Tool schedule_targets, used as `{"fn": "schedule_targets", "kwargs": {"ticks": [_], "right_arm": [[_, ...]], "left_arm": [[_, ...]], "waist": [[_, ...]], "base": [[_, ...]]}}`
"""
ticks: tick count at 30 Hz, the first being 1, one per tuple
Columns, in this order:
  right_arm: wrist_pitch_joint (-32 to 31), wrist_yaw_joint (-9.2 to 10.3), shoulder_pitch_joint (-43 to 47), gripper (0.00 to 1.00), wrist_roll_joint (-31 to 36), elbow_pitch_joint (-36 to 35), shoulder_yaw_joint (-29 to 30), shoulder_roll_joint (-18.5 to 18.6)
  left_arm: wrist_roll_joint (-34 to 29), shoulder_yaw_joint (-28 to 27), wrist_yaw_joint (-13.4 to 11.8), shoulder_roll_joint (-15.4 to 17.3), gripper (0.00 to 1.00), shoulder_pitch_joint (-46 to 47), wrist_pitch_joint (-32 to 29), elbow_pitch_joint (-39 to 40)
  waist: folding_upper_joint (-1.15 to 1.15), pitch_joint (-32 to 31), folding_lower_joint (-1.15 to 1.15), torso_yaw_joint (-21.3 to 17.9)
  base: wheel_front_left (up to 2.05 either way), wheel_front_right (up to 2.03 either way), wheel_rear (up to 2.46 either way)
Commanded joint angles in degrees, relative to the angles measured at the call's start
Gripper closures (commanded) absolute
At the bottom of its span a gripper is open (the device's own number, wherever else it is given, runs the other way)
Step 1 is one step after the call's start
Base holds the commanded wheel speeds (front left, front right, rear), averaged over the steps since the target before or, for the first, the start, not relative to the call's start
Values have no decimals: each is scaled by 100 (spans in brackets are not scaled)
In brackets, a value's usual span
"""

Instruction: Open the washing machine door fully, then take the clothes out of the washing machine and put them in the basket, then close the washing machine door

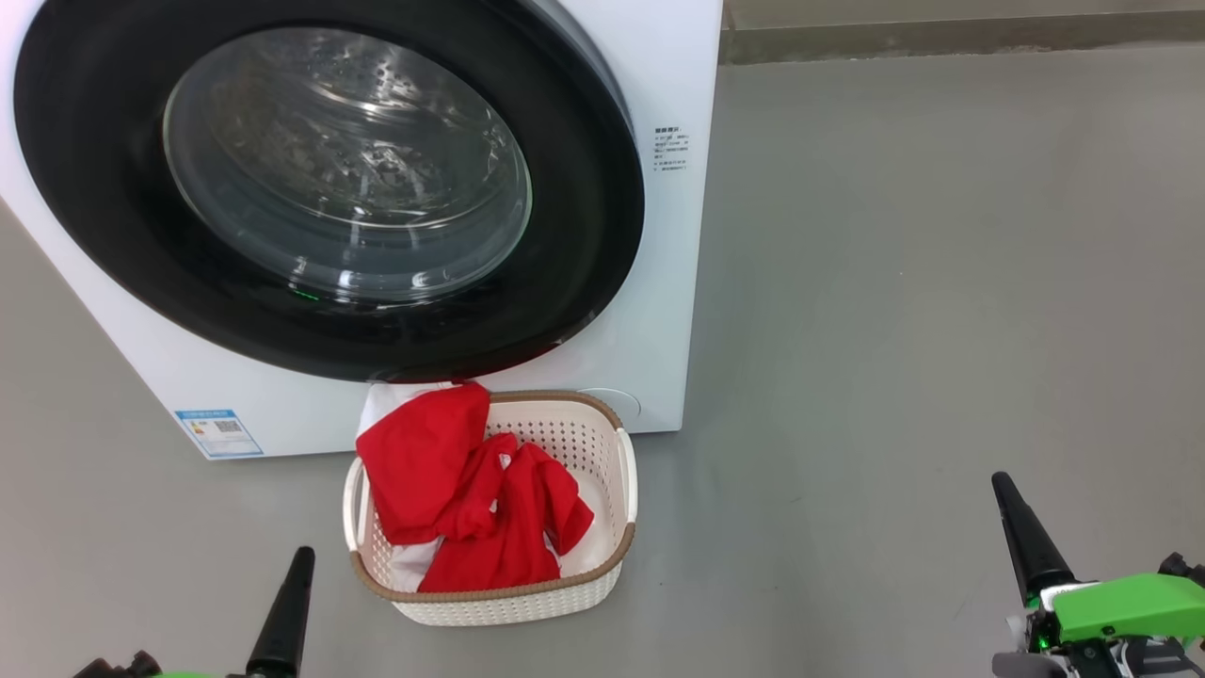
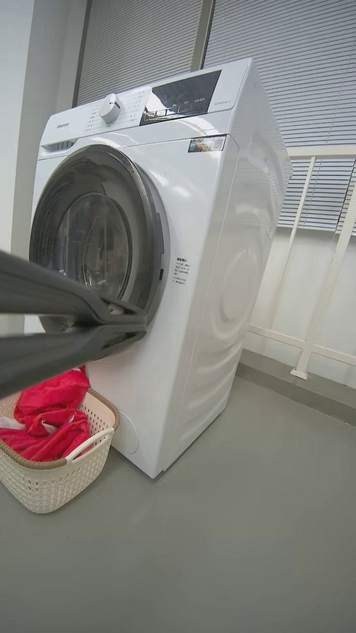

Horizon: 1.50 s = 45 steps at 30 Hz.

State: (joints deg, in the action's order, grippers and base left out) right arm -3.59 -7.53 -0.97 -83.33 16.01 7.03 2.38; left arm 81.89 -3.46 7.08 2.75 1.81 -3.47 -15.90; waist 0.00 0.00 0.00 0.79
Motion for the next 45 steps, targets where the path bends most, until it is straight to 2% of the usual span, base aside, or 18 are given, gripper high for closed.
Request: {"fn": "schedule_targets", "kwargs": {"ticks": [1, 17, 45], "right_arm": [[-32, 4, -286, 100, -113, -173, -68, 59], [-294, 4, -522, 100, -879, -199, -45, 50], [-292, 4, -522, 100, -882, -199, -48, 50]], "left_arm": [[127, -196, 36, 43, 100, 283, -34, 163], [1031, -302, 41, 20, 100, 437, -298, 187], [1028, -306, 41, 17, 100, 437, -302, 187]], "waist": [[0, 1, 0, -3], [0, 18, 0, -79], [0, 18, 0, -79]], "base": [[0, 0, 0], [0, 0, 0], [0, 0, 0]]}}
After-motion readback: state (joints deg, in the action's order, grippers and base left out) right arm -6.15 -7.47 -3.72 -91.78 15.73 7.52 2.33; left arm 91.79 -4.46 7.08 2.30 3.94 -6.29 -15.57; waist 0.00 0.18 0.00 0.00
